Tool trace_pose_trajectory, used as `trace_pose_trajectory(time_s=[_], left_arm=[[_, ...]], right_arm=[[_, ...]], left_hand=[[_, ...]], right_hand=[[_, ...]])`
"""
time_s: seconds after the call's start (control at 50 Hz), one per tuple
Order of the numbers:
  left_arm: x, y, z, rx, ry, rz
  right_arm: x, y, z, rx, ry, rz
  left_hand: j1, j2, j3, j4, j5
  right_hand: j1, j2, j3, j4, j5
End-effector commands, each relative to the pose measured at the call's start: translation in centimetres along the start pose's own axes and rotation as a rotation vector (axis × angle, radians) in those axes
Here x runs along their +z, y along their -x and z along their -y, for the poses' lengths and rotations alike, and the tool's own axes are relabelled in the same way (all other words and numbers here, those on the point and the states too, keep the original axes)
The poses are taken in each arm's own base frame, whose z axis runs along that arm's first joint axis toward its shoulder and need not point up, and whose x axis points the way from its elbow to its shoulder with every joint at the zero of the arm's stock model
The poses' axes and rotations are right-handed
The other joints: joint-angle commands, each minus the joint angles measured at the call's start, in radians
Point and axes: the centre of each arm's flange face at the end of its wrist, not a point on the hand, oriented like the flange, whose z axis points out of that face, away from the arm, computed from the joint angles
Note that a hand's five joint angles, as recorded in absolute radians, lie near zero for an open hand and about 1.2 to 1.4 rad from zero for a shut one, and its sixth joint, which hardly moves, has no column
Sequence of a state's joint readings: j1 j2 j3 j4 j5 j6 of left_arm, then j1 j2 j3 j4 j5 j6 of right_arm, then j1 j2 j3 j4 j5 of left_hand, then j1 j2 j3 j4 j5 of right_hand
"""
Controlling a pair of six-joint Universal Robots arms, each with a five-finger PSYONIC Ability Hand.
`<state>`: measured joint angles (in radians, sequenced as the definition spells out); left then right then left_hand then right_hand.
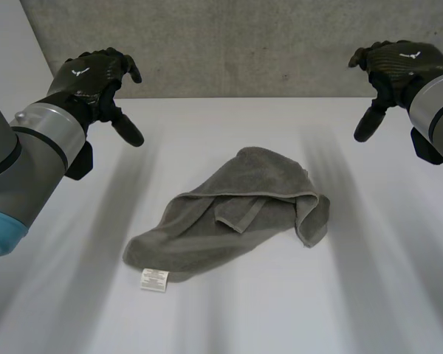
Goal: Fold the towel.
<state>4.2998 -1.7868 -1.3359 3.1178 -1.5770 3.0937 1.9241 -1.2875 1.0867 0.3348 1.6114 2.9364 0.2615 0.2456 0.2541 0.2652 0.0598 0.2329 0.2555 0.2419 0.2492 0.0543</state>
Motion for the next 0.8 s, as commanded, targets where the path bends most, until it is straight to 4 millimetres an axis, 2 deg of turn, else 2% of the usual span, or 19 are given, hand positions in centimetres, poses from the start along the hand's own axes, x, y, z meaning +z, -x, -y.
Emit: trace_pose_trajectory(time_s=[0.02, 0.4, 0.56, 0.6, 0.62, 0.64, 0.66, 0.68, 0.7, 0.72, 0.76, 0.78, 0.8], left_arm=[[0.0, 0.0, 0.0, -0.004, 0.0, 0.0], [0.0, -0.1, 0.0, -0.003, 0.0, -0.003], [-0.2, -0.1, -1.1, -0.003, 0.045, -0.009], [-0.7, 0.0, -2.9, -0.002, 0.129, -0.006], [-0.7, 0.0, -2.9, -0.002, 0.129, -0.006], [-1.1, 0.0, -4.1, -0.001, 0.176, -0.008], [-1.1, 0.0, -4.1, -0.001, 0.177, -0.008], [-1.3, 0.1, -5.2, 0.002, 0.218, -0.004], [-1.4, 0.4, -6.3, 0.001, 0.256, 0.004], [-1.4, 0.4, -6.3, 0.001, 0.256, 0.004], [-1.8, 0.9, -8.4, -0.002, 0.329, 0.018], [-1.8, 0.9, -8.4, -0.002, 0.329, 0.018], [-2.2, 0.9, -9.4, -0.002, 0.365, 0.019]], right_arm=[[0.3, 0.0, -0.5, -0.001, 0.021, 0.016], [0.4, -0.1, -0.5, -0.001, 0.021, 0.008], [0.4, 0.1, -0.9, 0.003, 0.025, 0.018], [0.3, 0.4, -1.8, 0.015, 0.052, 0.043], [0.3, 0.4, -1.8, 0.015, 0.052, 0.044], [0.3, 0.7, -2.6, 0.02, 0.072, 0.061], [0.3, 1.1, -3.5, 0.031, 0.089, 0.077], [0.3, 1.1, -3.5, 0.031, 0.089, 0.077], [0.3, 1.3, -4.5, 0.057, 0.104, 0.083], [0.3, 1.3, -4.5, 0.057, 0.105, 0.083], [0.4, 1.8, -6.9, 0.131, 0.125, 0.086], [0.4, 1.8, -6.9, 0.131, 0.125, 0.086], [0.4, 2.0, -8.0, 0.157, 0.133, 0.082]], left_hand=[[-0.074, -0.059, -0.067, -0.078, -0.047], [-0.069, -0.053, -0.061, -0.072, -0.041], [-0.063, -0.047, -0.055, -0.066, -0.036], [-0.057, -0.041, -0.049, -0.061, -0.03], [-0.057, -0.041, -0.049, -0.06, -0.03], [-0.054, -0.038, -0.046, -0.058, -0.027], [-0.054, -0.038, -0.046, -0.058, -0.027], [-0.051, -0.035, -0.044, -0.055, -0.024], [-0.048, -0.032, -0.041, -0.052, -0.021], [-0.048, -0.032, -0.041, -0.052, -0.021], [-0.045, -0.029, -0.038, -0.049, -0.018], [-0.045, -0.029, -0.038, -0.049, -0.018], [-0.045, -0.029, -0.038, -0.049, -0.018]], right_hand=[[-0.058, -0.081, -0.067, -0.075, -0.054], [-0.058, -0.081, -0.067, -0.075, -0.054], [-0.058, -0.081, -0.067, -0.075, -0.054], [-0.058, -0.081, -0.067, -0.075, -0.054], [-0.058, -0.081, -0.067, -0.075, -0.054], [-0.058, -0.081, -0.067, -0.075, -0.054], [-0.058, -0.081, -0.067, -0.075, -0.054], [-0.058, -0.081, -0.067, -0.075, -0.054], [-0.058, -0.081, -0.067, -0.075, -0.054], [-0.058, -0.081, -0.067, -0.075, -0.054], [-0.058, -0.081, -0.067, -0.075, -0.054], [-0.058, -0.081, -0.067, -0.075, -0.054], [-0.058, -0.081, -0.067, -0.075, -0.054]])
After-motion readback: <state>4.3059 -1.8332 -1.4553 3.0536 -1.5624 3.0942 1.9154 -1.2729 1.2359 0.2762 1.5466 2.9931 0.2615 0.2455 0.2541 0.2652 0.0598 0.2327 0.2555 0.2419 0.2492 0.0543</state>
